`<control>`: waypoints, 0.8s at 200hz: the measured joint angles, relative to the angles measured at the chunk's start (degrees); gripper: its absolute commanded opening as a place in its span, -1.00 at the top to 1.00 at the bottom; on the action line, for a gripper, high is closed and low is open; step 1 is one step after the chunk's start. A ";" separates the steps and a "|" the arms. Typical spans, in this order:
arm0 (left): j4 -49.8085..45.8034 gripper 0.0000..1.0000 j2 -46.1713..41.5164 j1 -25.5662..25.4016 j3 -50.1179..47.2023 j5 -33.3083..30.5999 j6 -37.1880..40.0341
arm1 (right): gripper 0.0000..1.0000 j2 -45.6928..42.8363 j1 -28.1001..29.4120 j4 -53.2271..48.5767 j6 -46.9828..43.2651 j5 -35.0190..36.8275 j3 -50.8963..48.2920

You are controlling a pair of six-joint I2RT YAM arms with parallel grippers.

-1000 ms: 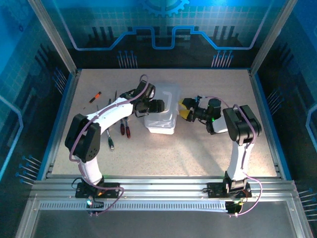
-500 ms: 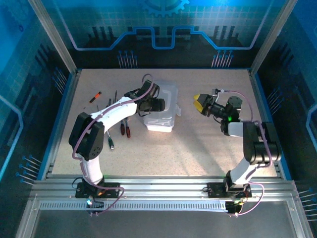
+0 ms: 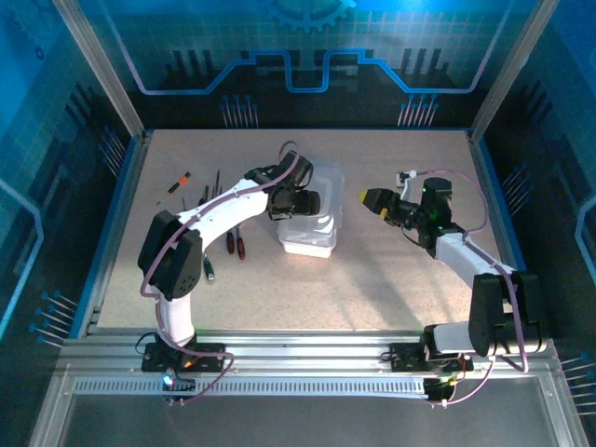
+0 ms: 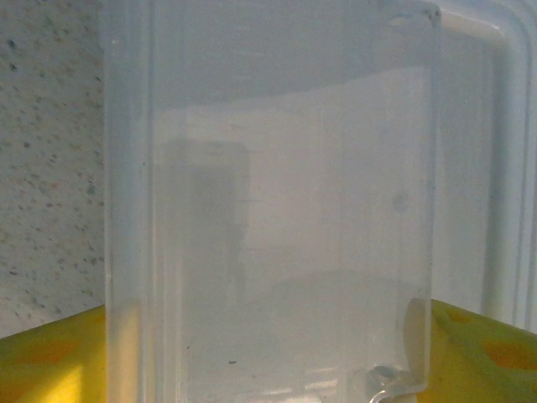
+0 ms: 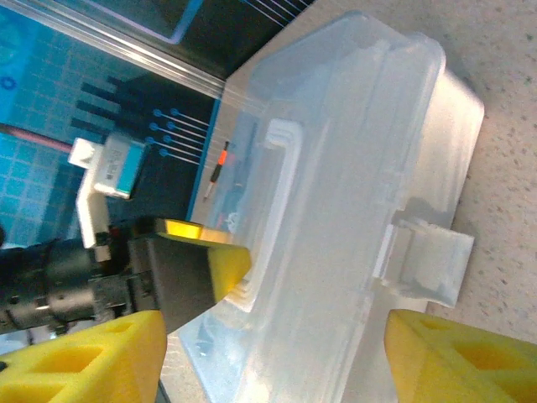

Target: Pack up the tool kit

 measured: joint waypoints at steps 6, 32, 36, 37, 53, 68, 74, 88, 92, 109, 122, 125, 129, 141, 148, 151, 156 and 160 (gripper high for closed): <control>-1.09 -0.62 0.17 -0.24 0.61 0.28 0.02 | -0.42 -0.28 0.04 -0.96 -0.68 0.31 0.00; -6.51 -0.79 1.25 -0.61 3.89 1.27 0.26 | -0.44 -1.75 0.04 -4.39 -3.02 1.46 0.00; -7.26 -0.81 1.42 -0.63 4.39 1.29 0.42 | -0.44 -1.95 0.07 -4.85 -3.37 1.64 0.00; -7.54 -0.81 1.51 -0.63 4.59 1.33 0.48 | -0.44 -2.03 0.09 -5.11 -3.52 1.68 0.00; -10.45 -0.81 2.49 -0.66 6.75 1.99 0.70 | -0.45 -2.95 0.09 -7.17 -4.94 2.34 0.02; -12.68 -0.81 3.61 -0.63 8.94 2.08 1.25 | -0.45 -3.85 0.09 -8.76 -6.01 3.10 0.02; -13.38 -0.80 4.00 -0.66 9.73 2.08 1.55 | -0.46 -4.22 0.09 -9.38 -6.34 3.23 0.02; -14.86 -0.79 4.74 -0.68 11.26 2.12 2.01 | -0.46 -5.03 0.09 -10.32 -7.08 3.56 0.02; -15.19 -0.79 4.85 -0.68 11.54 2.14 2.16 | -0.47 -5.22 0.09 -10.60 -7.19 3.58 0.02; -16.48 -0.76 5.07 -0.68 12.63 2.25 3.08 | -0.47 -5.84 0.09 -11.41 -7.85 3.98 0.02; -17.20 -0.75 5.29 -0.46 13.60 2.69 3.50 | -0.47 -5.99 0.09 -11.82 -8.26 4.35 0.02; -17.33 -0.75 5.40 -0.37 13.79 2.84 3.56 | -0.48 -6.01 0.09 -11.89 -8.26 4.44 0.02; -17.51 -0.75 5.46 -0.33 14.05 2.97 3.69 | -0.48 -6.01 0.09 -11.93 -8.33 4.52 0.02; -17.70 -0.76 5.88 0.15 14.36 3.78 4.02 | -0.48 -6.01 0.11 -12.09 -8.46 4.63 0.02; -17.75 -0.76 6.23 0.50 14.49 4.22 4.31 | -0.49 -6.01 0.15 -12.11 -8.48 4.63 0.02; -17.81 -0.77 6.45 0.63 14.60 4.44 4.59 | -0.49 -6.01 0.15 -12.11 -8.48 4.63 0.02; -17.86 -0.77 6.84 0.90 14.82 4.66 4.72 | -0.49 -6.01 0.20 -12.09 -8.48 4.63 0.02; -17.92 -0.77 7.15 1.03 14.99 4.81 4.83 | -0.49 -6.01 0.26 -12.11 -8.48 4.70 0.02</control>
